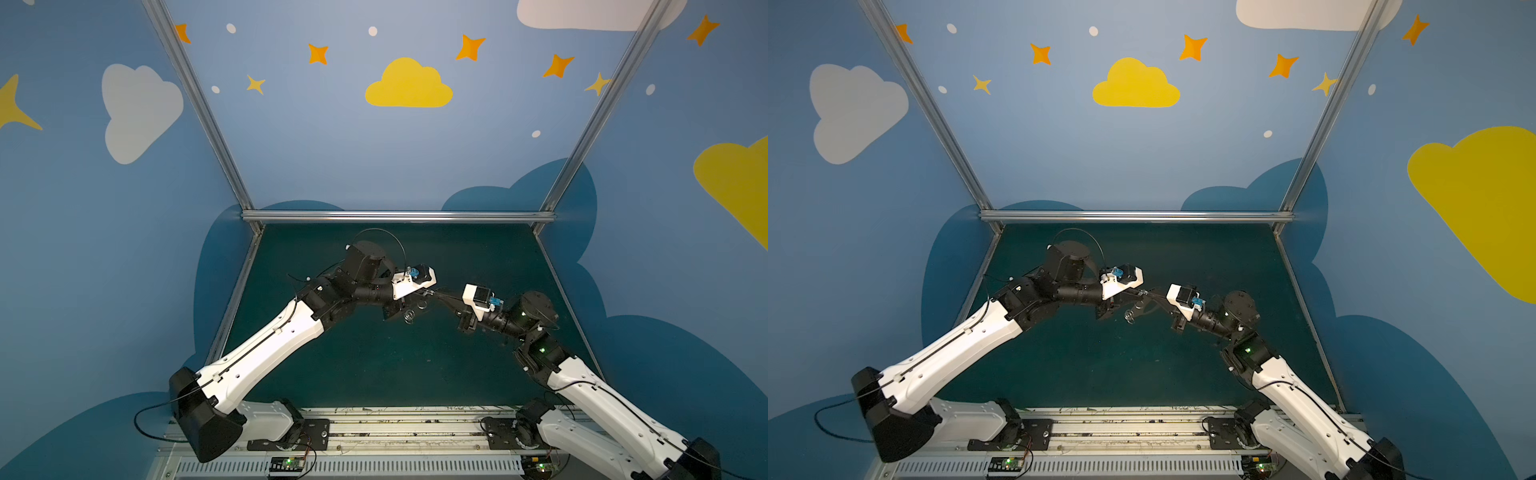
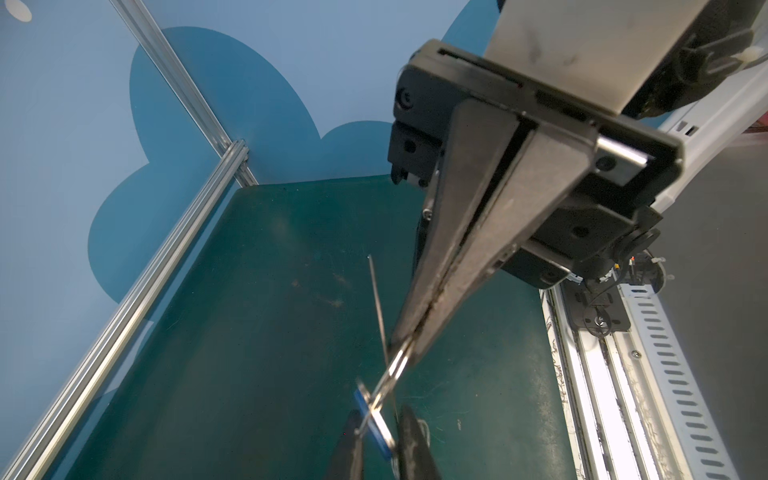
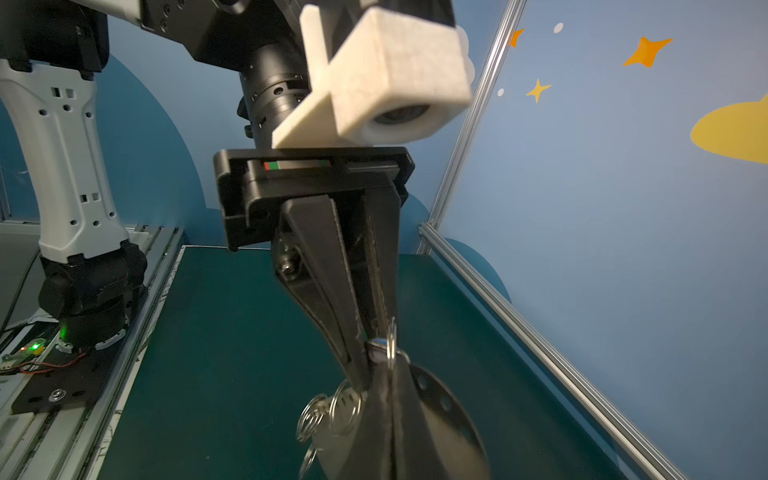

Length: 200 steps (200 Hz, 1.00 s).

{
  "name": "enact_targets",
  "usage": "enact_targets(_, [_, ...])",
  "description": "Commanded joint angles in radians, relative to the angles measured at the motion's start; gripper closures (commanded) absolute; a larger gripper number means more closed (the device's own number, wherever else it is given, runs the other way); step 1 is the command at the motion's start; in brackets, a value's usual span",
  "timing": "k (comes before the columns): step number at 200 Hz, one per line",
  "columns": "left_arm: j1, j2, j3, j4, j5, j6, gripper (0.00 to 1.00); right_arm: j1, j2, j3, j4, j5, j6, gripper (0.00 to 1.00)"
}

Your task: Put the keys on the keyring

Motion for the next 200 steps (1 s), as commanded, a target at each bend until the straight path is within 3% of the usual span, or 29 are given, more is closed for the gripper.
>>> enact_targets(1, [0.001, -0.032, -0.014, 0.021, -0.03, 0.028, 0.75, 0.003, -0.003, -0.007, 0.037, 0.009, 0.01, 1.0])
enact_targets(19, [0.001, -0.046, -0.031, 0.048, -0.038, 0.028, 0.68, 0.003, -0.001, -0.006, 0.036, 0.009, 0.01, 1.0])
enact_targets(74, [-0.004, -0.042, -0.034, 0.047, -0.052, 0.038, 0.7, 0.0, 0.002, 0.0, 0.026, -0.005, 0.009, 1.0])
enact_targets(157, [-0.036, -0.015, -0.01, 0.004, -0.08, 0.101, 0.96, -0.009, 0.01, -0.006, 0.069, 0.011, 0.06, 1.0])
enact_targets(200, [-0.05, 0.017, 0.029, -0.076, -0.048, 0.141, 0.96, -0.021, 0.019, -0.022, 0.132, 0.01, 0.104, 1.0])
